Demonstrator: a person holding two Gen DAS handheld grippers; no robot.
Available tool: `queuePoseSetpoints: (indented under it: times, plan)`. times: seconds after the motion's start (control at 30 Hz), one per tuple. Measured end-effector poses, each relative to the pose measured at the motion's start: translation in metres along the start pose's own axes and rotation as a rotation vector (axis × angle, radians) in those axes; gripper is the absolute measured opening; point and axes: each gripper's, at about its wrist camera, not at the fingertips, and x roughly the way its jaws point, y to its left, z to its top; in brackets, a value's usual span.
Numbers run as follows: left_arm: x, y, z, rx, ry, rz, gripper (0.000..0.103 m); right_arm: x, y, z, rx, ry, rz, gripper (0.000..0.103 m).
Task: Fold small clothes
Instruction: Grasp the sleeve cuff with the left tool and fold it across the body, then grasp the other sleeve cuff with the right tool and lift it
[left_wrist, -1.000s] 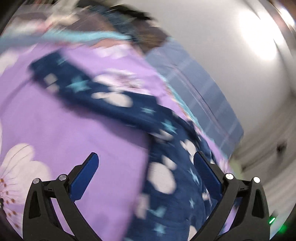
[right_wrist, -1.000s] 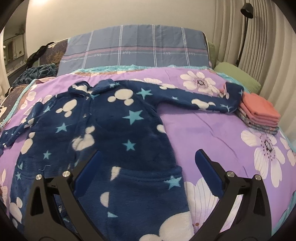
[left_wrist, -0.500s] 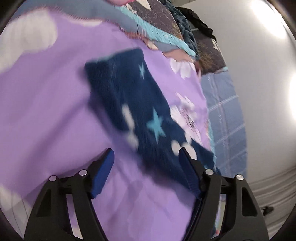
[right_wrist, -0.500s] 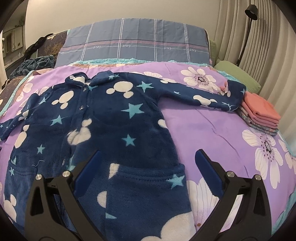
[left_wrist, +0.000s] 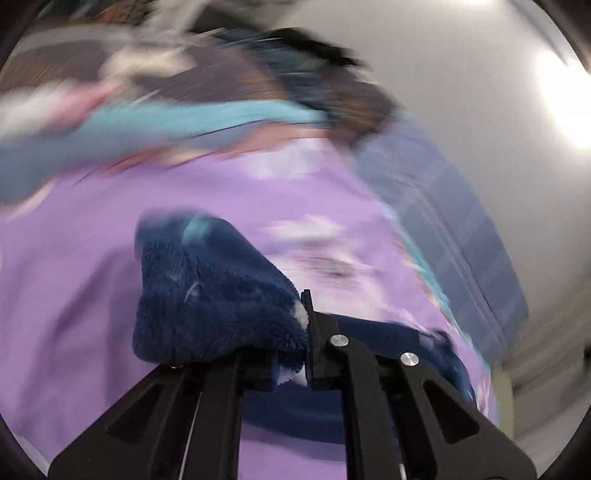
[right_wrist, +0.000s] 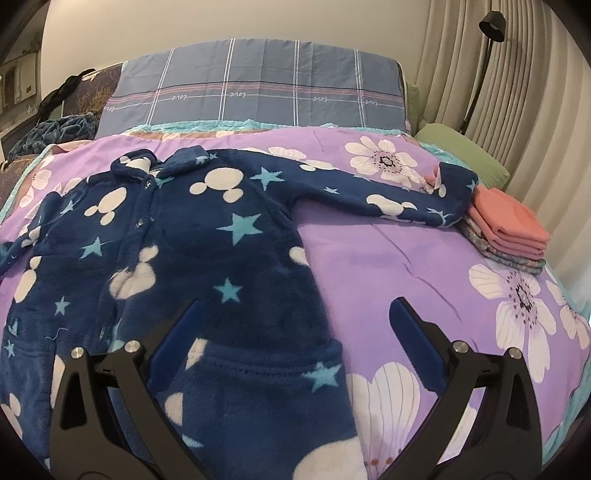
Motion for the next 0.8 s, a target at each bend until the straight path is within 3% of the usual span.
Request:
queuePoseSetpoints:
  times: [0.13,0.27,0.33,0.5,0.67,0.73,0.8]
  plan:
    - [-0.005,-0.110,-0.027,0.233,0.032,-0.165,0.009,0.003,-0.001,0.002,0.021,-0.004,0.040,0.101]
    - [0.002,-0.214,-0.102,0.512,0.114,-0.290,0.009,0.008,-0.003,0.001,0.006,-0.001,0.039,0.101]
    - [0.009,-0.243,-0.146,0.600,0.186,-0.341,0.009,0.011,-0.009,0.001,0.009,0.006,0.031,0.101]
    - [0.049,-0.278,-0.235,0.742,0.360,-0.378,0.010,0.017,-0.032,0.000,0.052,0.007,0.032,0.101]
    - [0.069,-0.282,-0.271,0.806,0.416,-0.348,0.011,0.024,-0.049,0.004,0.097,0.024,0.083,0.101]
    - [0.070,-0.283,-0.272,0.806,0.441,-0.356,0.020,0.030,-0.051,0.009,0.113,0.032,0.121,0.099]
    - [0.060,-0.279,-0.268,0.797,0.443,-0.379,0.042,0.034,-0.047,0.017,0.103,0.030,0.155,0.092]
